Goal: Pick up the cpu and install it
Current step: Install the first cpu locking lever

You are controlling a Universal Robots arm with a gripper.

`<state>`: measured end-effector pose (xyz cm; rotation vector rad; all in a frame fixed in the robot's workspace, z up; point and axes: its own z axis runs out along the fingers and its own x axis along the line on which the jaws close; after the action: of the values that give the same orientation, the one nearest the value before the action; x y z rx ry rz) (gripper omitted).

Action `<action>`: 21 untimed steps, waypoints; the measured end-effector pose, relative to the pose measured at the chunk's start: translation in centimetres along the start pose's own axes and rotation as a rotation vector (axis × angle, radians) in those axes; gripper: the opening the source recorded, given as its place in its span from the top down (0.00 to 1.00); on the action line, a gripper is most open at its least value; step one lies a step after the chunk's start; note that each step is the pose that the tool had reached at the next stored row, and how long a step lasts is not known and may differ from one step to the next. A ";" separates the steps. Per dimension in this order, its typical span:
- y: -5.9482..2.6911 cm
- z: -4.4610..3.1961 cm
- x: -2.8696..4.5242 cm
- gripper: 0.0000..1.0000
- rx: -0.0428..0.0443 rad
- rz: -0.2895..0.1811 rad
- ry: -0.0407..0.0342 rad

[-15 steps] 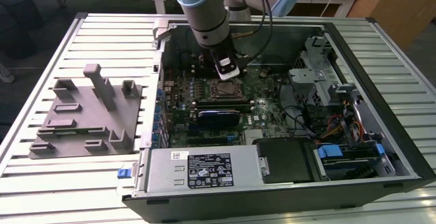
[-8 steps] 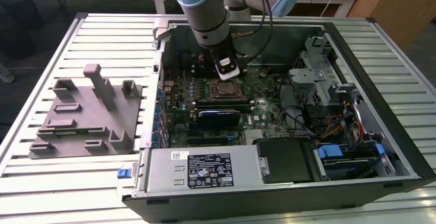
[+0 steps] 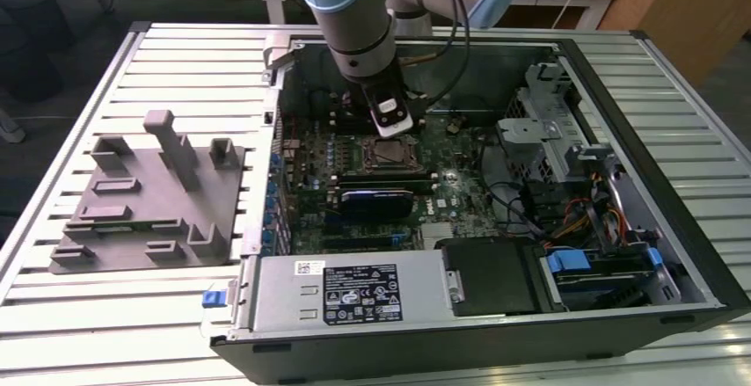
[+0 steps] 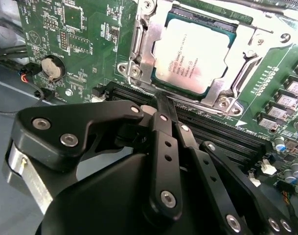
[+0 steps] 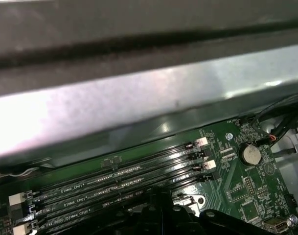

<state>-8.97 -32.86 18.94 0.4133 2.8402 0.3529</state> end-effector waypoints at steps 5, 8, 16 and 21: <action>-0.04 0.00 -0.01 0.89 -0.0012 0.000 0.0002; -0.08 0.04 -0.01 0.89 -0.0010 0.000 0.0003; -0.16 0.21 0.02 0.89 -0.0012 0.000 0.0003; -0.25 0.28 0.02 0.89 -0.0054 0.001 0.0016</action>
<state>-8.97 -33.04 18.60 0.4141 2.8401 0.3613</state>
